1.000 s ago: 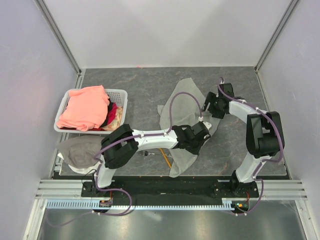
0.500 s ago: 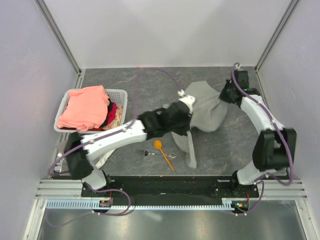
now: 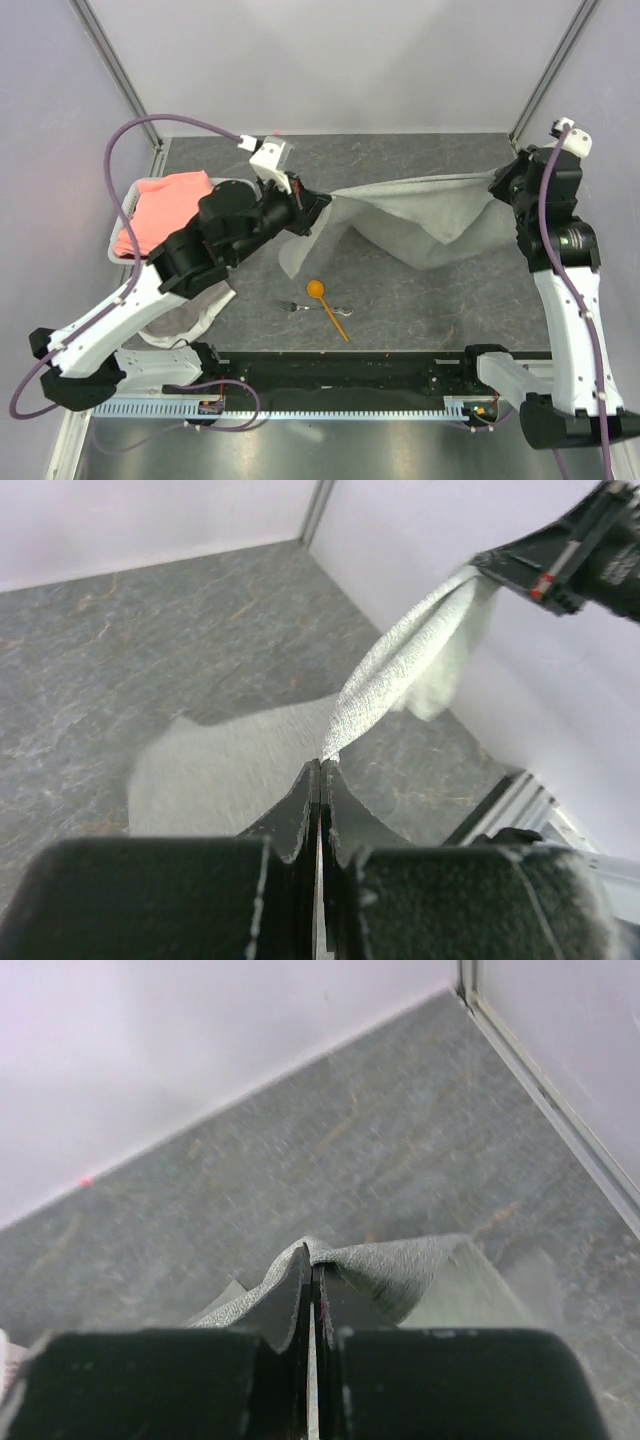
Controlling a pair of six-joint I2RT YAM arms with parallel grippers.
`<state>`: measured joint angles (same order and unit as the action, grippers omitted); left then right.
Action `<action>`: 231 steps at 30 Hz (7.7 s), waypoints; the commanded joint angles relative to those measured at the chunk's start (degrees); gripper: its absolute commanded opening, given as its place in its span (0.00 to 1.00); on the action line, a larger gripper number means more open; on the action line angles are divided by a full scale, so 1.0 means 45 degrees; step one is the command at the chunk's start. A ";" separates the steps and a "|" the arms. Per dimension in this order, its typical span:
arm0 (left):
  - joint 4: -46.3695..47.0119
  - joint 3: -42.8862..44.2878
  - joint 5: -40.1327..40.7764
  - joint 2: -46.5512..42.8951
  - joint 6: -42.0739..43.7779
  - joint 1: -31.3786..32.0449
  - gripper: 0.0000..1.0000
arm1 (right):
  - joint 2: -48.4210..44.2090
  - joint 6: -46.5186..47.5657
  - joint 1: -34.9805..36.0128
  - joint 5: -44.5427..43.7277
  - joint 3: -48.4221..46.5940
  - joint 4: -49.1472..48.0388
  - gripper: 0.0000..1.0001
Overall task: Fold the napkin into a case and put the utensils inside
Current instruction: Flatten out the crumpled napkin at the center of the board.
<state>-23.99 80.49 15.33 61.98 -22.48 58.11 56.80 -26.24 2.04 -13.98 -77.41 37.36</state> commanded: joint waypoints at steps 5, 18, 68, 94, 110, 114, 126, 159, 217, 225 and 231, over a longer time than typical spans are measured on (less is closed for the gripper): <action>0.0038 0.3378 -0.2506 0.4246 0.0503 -0.3943 0.02 | 0.5550 0.0460 -0.0200 0.1399 -0.3710 -0.0568 0.00; 0.0096 1.1802 -0.6022 0.8064 0.2516 -0.6526 0.02 | 1.0758 -0.0555 -0.0415 0.5019 -1.1824 -0.0334 0.00; 0.1542 0.3363 -0.7920 1.4762 -0.5413 -0.7011 0.47 | 1.1244 0.0265 0.0421 0.3748 0.1910 -0.3341 0.84; 0.0327 0.2589 -0.6823 1.1641 -0.3109 -0.5281 0.46 | 0.5524 -0.0401 -0.0903 0.1995 0.6710 -0.2971 0.96; 0.1971 -0.1537 -0.6338 0.7676 -0.2680 -0.3283 0.43 | 0.7533 -0.0671 -0.0552 0.5795 0.4687 -0.5687 0.84; 0.1991 -0.1851 -0.6415 0.7614 -0.2758 -0.3284 0.43 | 0.7517 -0.0615 -0.0552 0.5787 0.3315 -0.5276 0.91; 0.2635 -0.1968 -0.7001 0.7888 -0.3208 -0.3284 0.43 | 0.7984 -0.0263 -0.1782 0.4960 0.4213 -0.4434 0.84; 0.3084 -0.1500 -0.7099 0.9724 -0.4594 -0.4475 0.29 | 1.3392 -0.0087 0.2221 -0.0780 -0.1685 -0.1605 0.57; 0.4392 -0.3061 -0.9147 0.8983 -0.4809 -0.3987 0.31 | 1.5032 0.1863 -0.1821 0.2852 -0.5492 -0.4104 0.96; 0.4705 -0.3707 -0.9637 0.7772 -0.4907 -0.3987 0.32 | 1.7005 0.2374 -0.2134 0.3705 -0.7037 -0.3870 0.89; 0.4667 -0.3687 -0.9696 0.7693 -0.4868 -0.3987 0.32 | 1.7574 0.2277 -0.2114 0.5293 -0.7037 -0.4123 0.68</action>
<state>-4.71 63.96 -26.46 98.30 -43.07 40.16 134.41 -16.38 -7.66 3.60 -107.31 20.12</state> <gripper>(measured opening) 0.317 0.731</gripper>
